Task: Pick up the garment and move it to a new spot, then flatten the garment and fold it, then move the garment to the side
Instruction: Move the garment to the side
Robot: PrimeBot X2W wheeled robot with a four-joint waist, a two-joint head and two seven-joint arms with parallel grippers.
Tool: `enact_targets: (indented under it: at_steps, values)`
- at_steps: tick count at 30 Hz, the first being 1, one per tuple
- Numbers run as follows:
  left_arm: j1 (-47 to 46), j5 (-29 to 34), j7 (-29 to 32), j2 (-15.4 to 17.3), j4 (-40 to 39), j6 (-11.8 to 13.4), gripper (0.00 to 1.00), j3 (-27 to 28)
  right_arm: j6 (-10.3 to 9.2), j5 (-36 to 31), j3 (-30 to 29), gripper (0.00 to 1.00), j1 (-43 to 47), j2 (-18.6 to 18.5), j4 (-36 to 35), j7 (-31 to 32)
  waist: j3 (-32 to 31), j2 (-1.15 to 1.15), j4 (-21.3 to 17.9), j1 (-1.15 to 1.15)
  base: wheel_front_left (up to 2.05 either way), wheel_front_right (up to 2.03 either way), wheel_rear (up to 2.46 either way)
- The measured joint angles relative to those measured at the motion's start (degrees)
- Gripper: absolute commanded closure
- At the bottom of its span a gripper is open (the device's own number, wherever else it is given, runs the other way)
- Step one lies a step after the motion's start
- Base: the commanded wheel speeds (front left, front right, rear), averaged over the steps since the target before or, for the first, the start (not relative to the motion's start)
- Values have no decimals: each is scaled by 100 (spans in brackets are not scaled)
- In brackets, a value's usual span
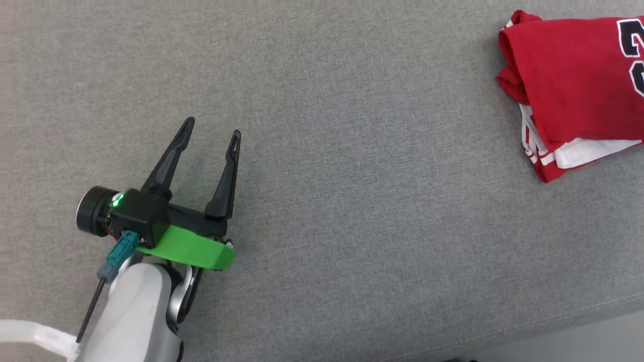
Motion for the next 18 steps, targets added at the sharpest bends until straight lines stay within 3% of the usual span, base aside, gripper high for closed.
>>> enact_targets:
  at_steps: [11, 18]
  values:
    - [780, -207, -32, -33, -35, 305, 0, 720, 3, -108, 531, 0, 742, 695, -1421, -929, -1090, 0, 125, 0, 0, 0, 0]
    - [1206, -236, -34, -69, -109, 584, 0, 1063, 3, -43, 426, 0, 1683, 1043, -2408, -1132, -1835, 0, 204, 0, 0, 0, 0]
